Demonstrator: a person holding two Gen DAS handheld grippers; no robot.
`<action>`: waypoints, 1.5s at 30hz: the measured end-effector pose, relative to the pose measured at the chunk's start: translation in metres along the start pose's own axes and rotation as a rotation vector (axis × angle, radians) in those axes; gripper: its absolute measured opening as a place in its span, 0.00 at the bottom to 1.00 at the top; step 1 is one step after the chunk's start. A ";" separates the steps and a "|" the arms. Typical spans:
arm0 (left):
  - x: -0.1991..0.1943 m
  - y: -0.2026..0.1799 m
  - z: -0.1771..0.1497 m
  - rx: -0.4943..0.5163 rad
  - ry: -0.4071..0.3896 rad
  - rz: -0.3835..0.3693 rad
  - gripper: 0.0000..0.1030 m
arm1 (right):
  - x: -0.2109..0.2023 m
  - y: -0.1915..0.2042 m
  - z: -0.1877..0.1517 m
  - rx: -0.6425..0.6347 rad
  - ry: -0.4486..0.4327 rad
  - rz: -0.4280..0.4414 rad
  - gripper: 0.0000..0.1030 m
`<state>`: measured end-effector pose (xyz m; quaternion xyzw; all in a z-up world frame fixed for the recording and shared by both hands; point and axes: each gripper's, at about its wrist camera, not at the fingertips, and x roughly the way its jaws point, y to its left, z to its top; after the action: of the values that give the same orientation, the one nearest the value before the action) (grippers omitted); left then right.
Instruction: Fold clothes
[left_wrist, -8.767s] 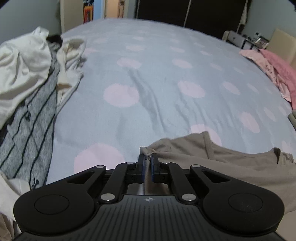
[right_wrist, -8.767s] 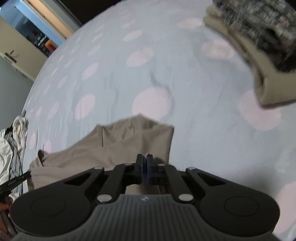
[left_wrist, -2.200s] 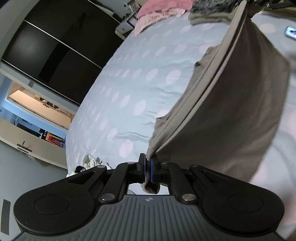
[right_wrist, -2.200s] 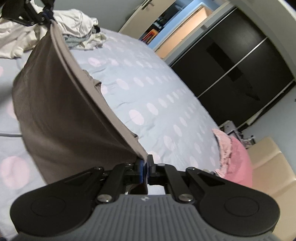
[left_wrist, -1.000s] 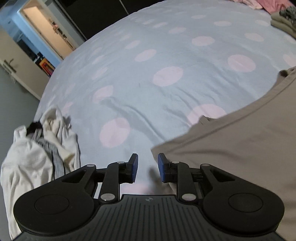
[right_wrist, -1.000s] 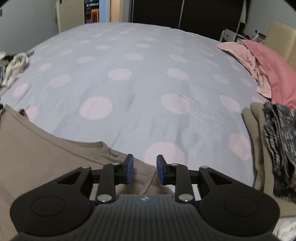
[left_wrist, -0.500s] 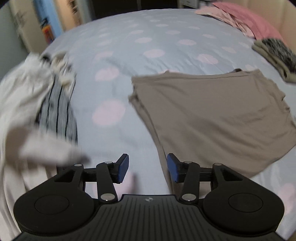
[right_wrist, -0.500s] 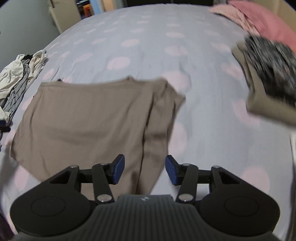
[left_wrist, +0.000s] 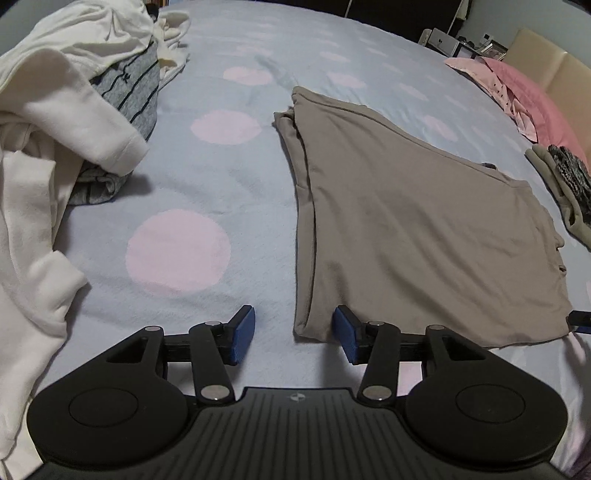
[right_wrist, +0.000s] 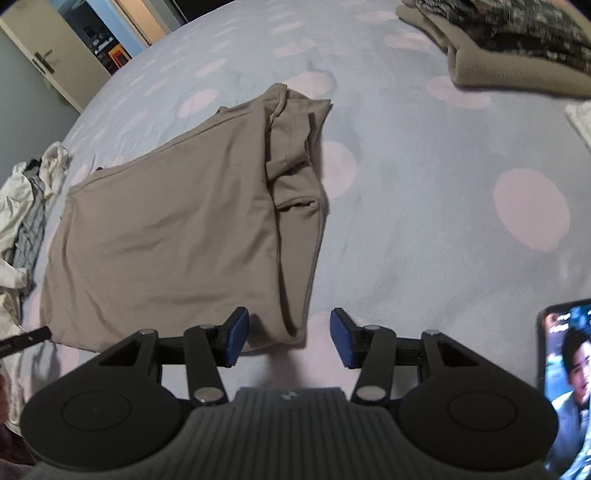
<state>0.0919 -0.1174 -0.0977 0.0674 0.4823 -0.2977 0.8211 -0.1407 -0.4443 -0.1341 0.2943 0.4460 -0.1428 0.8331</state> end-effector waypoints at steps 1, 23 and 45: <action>0.001 -0.002 0.000 0.007 -0.007 0.005 0.44 | 0.002 0.000 -0.001 0.003 -0.004 0.010 0.52; -0.089 -0.015 -0.003 0.022 0.079 -0.060 0.01 | -0.061 0.009 -0.002 -0.083 0.074 0.005 0.06; -0.068 -0.024 -0.076 0.194 0.236 0.165 0.26 | -0.048 0.029 -0.086 -0.367 0.172 -0.212 0.40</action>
<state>-0.0030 -0.0782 -0.0766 0.2203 0.5374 -0.2642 0.7700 -0.2099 -0.3697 -0.1205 0.1004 0.5622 -0.1204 0.8120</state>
